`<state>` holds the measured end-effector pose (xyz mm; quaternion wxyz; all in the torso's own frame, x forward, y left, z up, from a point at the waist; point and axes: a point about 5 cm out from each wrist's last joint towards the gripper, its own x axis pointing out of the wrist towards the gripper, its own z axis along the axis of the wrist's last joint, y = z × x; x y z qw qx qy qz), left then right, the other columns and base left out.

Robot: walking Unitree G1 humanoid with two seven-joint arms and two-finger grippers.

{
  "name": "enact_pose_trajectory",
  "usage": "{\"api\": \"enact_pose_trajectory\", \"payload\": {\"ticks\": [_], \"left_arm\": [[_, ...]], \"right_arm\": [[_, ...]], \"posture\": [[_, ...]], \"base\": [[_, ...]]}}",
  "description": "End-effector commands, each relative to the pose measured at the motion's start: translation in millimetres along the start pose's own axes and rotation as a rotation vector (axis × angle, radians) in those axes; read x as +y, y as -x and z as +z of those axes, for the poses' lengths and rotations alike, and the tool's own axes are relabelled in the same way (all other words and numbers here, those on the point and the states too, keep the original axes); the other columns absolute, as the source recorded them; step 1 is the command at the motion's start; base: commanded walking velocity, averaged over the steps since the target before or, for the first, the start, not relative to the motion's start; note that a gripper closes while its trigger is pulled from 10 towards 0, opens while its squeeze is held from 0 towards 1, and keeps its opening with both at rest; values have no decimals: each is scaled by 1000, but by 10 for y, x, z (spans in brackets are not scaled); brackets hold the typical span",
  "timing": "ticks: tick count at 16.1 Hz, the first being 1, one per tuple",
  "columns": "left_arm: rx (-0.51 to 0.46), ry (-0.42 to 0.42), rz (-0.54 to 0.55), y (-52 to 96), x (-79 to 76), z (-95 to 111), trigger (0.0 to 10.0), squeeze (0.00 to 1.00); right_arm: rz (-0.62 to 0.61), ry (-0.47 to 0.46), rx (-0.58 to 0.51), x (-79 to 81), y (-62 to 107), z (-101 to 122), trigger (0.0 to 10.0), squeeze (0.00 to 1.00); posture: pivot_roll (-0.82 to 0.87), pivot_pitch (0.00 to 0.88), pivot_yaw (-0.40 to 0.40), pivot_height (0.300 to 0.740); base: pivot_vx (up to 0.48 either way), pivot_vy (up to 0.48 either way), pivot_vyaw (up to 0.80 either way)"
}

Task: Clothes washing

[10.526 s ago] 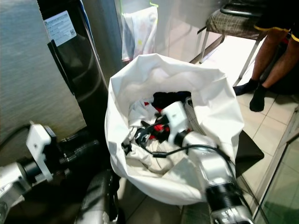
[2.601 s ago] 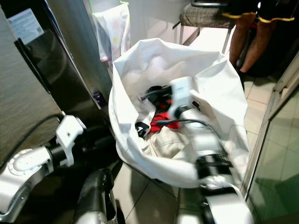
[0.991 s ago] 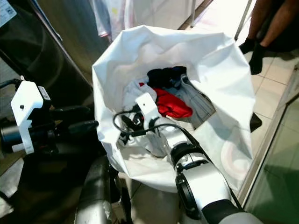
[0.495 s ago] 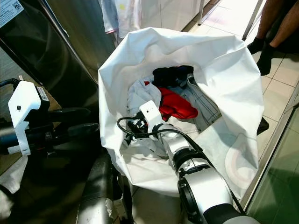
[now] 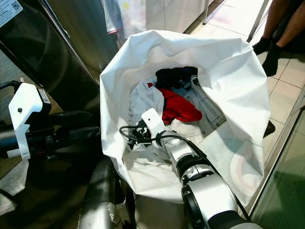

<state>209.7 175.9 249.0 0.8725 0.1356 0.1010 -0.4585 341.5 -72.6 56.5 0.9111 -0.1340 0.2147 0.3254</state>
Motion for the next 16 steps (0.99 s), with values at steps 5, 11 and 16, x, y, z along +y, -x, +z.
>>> {"api": "enact_pose_trajectory", "payload": {"ticks": [5,11,16], "left_arm": [[16,-5,-20,8,-39,15,10000,0],[11,-4,-23,1,-46,16,10000,0],[6,-1,-23,-18,-58,7,10000,0]], "right_arm": [[31,-6,63,99,-6,-155,0,0],[31,-10,56,92,-2,-150,0,0],[31,-14,42,93,-6,-130,0,0]], "posture": [[378,279,186,538],[375,280,187,538],[366,275,184,538]], "base": [[0,0,0],[0,0,0],[0,0,0]]}}
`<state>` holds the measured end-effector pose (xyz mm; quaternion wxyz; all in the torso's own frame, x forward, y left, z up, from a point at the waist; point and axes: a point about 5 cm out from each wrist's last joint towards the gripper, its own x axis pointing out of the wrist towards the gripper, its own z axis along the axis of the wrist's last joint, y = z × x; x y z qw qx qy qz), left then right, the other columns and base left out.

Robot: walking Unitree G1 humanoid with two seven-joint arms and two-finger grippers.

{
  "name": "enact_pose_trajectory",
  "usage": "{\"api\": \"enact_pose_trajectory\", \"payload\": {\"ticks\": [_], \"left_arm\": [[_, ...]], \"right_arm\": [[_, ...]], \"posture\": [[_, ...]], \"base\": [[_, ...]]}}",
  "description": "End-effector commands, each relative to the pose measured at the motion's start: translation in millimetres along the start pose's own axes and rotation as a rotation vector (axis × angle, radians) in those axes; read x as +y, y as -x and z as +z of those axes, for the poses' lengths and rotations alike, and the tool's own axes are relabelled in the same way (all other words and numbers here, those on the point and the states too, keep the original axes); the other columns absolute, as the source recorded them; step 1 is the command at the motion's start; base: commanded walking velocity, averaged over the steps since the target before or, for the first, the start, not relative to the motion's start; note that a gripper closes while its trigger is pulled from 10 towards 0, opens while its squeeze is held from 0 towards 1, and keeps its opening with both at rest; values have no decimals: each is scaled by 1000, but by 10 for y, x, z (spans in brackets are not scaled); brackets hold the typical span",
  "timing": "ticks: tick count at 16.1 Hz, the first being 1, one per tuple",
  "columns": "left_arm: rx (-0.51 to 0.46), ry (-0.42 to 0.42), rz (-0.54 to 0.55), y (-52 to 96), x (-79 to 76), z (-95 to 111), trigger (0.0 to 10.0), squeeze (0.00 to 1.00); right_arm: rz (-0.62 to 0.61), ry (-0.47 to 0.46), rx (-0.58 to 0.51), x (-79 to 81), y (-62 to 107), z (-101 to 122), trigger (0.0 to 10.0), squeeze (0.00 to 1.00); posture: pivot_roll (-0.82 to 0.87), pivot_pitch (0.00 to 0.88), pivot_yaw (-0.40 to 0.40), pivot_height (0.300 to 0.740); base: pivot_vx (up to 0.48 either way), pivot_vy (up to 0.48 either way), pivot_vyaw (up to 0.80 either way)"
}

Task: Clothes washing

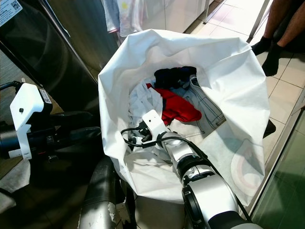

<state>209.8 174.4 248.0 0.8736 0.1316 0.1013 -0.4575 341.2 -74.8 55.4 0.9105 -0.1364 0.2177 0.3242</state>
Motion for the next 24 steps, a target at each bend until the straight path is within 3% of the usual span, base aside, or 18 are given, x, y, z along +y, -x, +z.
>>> {"api": "enact_pose_trajectory", "payload": {"ticks": [1,4,6,23,24], "left_arm": [[10,-8,-23,-6,-50,3,10000,0],[11,-1,-20,-21,-53,-30,10000,0],[1,11,-16,-56,-54,-70,10000,0],[-3,12,-16,-74,-54,-86,10000,0],[-55,46,7,-472,49,-328,10000,0]], "right_arm": [[34,-17,27,102,-16,-96,0,0],[38,-20,-29,71,-19,14,0,0],[50,-37,-143,-10,7,201,0,0],[59,-44,-176,-36,25,242,0,0],[-56,-57,-423,-474,772,318,0,0]], "posture": [[364,273,183,538],[345,269,179,538],[306,258,167,538],[291,251,162,538],[-3,107,164,538]], "base": [[0,0,0],[0,0,0],[0,0,0],[0,0,0],[0,0,0]]}}
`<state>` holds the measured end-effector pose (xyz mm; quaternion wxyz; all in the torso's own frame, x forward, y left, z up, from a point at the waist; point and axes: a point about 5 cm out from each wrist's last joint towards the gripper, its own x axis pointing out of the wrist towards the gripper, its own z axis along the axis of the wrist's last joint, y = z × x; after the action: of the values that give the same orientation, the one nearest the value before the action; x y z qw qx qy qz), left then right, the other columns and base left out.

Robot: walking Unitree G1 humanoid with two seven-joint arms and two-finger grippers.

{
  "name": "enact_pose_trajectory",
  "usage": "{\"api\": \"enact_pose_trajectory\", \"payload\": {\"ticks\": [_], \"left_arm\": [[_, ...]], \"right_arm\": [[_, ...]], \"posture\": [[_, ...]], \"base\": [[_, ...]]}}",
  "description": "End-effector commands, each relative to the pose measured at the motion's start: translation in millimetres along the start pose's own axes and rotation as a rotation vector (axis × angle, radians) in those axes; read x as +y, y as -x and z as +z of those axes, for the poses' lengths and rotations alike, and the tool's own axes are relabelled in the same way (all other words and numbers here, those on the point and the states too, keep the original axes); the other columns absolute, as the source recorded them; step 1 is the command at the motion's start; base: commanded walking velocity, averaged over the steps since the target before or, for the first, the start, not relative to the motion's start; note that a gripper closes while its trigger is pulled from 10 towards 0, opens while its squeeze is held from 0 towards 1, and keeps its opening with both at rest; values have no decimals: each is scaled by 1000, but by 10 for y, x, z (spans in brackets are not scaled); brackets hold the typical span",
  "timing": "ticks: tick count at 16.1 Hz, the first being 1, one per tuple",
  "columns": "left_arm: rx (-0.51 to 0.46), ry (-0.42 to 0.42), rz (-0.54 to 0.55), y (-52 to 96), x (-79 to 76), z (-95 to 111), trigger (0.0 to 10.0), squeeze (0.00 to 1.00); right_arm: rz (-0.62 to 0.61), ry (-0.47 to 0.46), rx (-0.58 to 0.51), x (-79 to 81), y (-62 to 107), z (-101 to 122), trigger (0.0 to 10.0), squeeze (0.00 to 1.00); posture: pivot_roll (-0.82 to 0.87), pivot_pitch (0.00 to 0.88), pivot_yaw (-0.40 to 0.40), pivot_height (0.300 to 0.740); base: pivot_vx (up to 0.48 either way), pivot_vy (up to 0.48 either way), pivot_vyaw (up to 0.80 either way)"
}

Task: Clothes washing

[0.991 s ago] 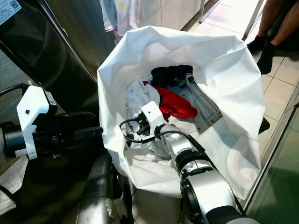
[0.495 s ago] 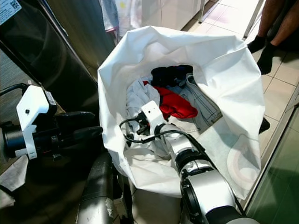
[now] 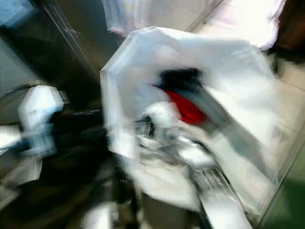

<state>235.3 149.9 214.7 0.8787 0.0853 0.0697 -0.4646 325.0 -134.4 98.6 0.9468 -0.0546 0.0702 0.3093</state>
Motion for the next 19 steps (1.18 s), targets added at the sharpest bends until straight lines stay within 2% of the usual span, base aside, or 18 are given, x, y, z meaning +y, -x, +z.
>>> {"api": "enact_pose_trajectory", "payload": {"ticks": [1,4,6,8,11,12,13,15,17,19], "left_arm": [[46,-13,13,-191,18,-234,10000,0],[68,-9,10,-129,-16,-248,10000,0],[67,-15,11,-115,-23,-255,10000,0],[42,-34,26,-132,7,-271,10000,0],[2,-39,33,-145,17,-208,10000,0],[-1,-40,33,-145,19,-203,10000,0],[-21,-39,29,-149,23,-178,10000,0],[-70,-35,10,-168,26,-120,10000,0],[-80,-41,4,-178,39,-105,10000,0],[-112,-55,41,-228,76,-73,10000,0]], "right_arm": [[-3,64,-137,-85,402,389,0,0],[-50,62,-17,-107,275,18,0,0],[-51,44,8,-51,295,-6,0,0],[-51,-11,-27,24,412,199,0,0],[-33,-105,-253,-56,573,621,0,0],[-30,-115,-275,-61,595,664,0,0],[-43,-162,-359,-88,681,847,0,0],[-97,-224,-516,-168,856,1199,0,0],[-149,-212,-574,-232,929,1364,0,0],[-300,-196,-632,-348,1006,1517,0,0]], "posture": [[5,114,160,538],[37,138,153,538],[47,145,146,538],[46,144,142,538],[41,132,142,538],[41,131,143,538],[35,124,153,538],[22,109,167,538],[14,98,170,538],[-15,58,169,538]], "base": [[0,0,0],[0,0,0],[0,0,0],[0,0,0],[0,0,0],[0,0,0],[0,0,0],[0,0,0],[0,0,0],[0,0,0]]}}
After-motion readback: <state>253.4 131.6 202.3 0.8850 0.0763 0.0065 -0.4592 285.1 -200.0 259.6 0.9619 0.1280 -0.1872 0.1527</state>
